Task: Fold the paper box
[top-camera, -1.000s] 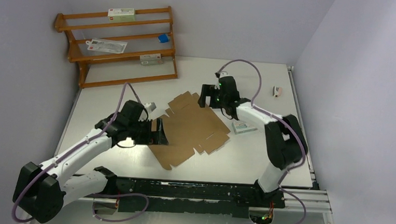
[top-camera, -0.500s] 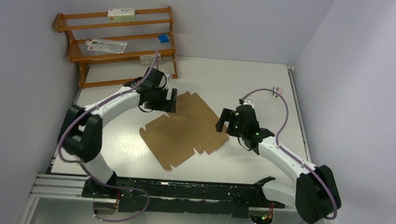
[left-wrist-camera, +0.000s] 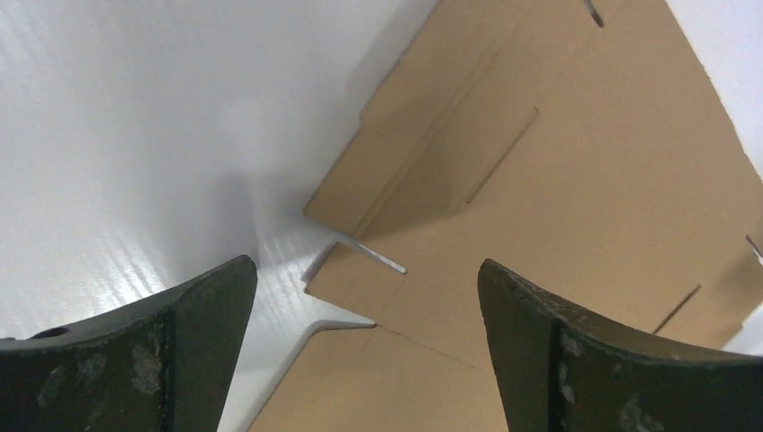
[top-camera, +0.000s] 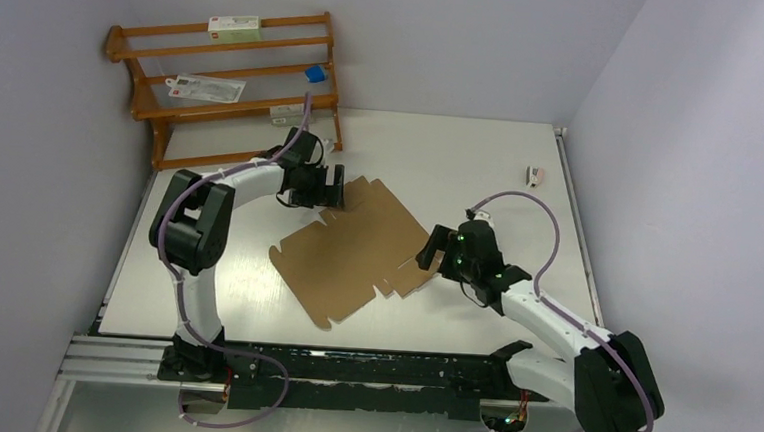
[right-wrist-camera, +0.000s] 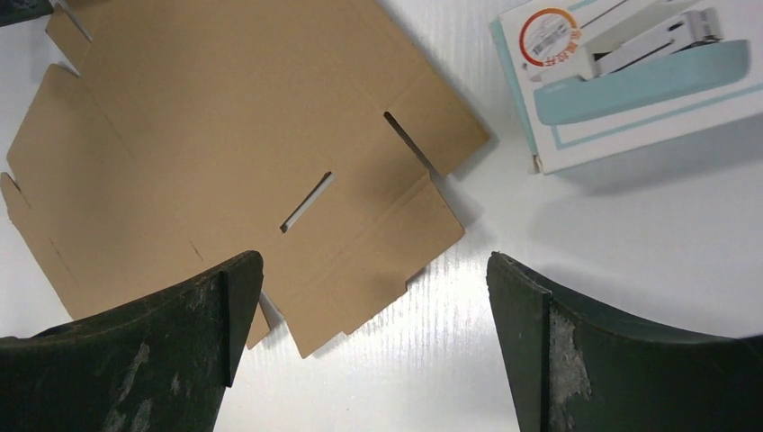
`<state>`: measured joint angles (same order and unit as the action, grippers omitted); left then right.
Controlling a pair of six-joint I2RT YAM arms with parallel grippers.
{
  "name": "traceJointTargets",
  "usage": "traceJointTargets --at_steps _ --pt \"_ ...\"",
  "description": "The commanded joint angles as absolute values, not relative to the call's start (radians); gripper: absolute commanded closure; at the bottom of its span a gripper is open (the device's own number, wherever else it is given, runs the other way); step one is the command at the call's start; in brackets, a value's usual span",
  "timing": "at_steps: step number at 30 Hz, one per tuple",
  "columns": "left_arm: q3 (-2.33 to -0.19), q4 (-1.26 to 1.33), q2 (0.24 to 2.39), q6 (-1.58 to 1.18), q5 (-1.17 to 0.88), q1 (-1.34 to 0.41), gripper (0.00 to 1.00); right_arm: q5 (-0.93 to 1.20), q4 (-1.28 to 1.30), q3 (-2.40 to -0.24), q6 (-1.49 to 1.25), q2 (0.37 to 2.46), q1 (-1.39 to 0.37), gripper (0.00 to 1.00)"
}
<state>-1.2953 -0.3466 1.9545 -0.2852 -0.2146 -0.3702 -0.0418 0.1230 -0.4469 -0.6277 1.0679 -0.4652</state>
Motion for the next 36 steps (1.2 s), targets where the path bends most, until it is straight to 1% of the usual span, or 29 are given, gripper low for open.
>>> traceJointTargets --at_steps 1,8,17,26,29,32,36 --pt "-1.202 -0.255 1.910 -0.320 -0.283 -0.374 0.02 -0.005 0.021 -0.445 -0.647 1.146 -0.461 0.00" --pt "-1.015 -0.231 1.784 -0.347 -0.301 -0.377 0.02 0.014 -0.051 -0.524 -0.615 1.313 -0.461 0.00" --pt "-0.791 -0.238 1.531 -0.407 -0.304 -0.414 0.02 0.066 -0.116 -0.685 -0.576 1.519 -0.463 0.00" --pt "-0.617 -0.212 1.302 -0.522 -0.299 -0.452 0.02 0.163 -0.157 -0.923 -0.516 1.775 -0.463 0.00" --pt "-0.588 -0.239 1.230 -0.546 -0.271 -0.452 0.02 0.167 -0.121 -1.022 -0.480 1.834 -0.464 0.00" --pt "-0.605 -0.319 1.163 -0.543 -0.172 -0.449 0.02 0.144 -0.061 -1.086 -0.432 1.840 -0.464 0.00" --pt "-0.682 -0.430 1.099 -0.489 -0.048 -0.435 0.02 0.072 -0.009 -1.042 -0.396 1.740 -0.462 0.00"
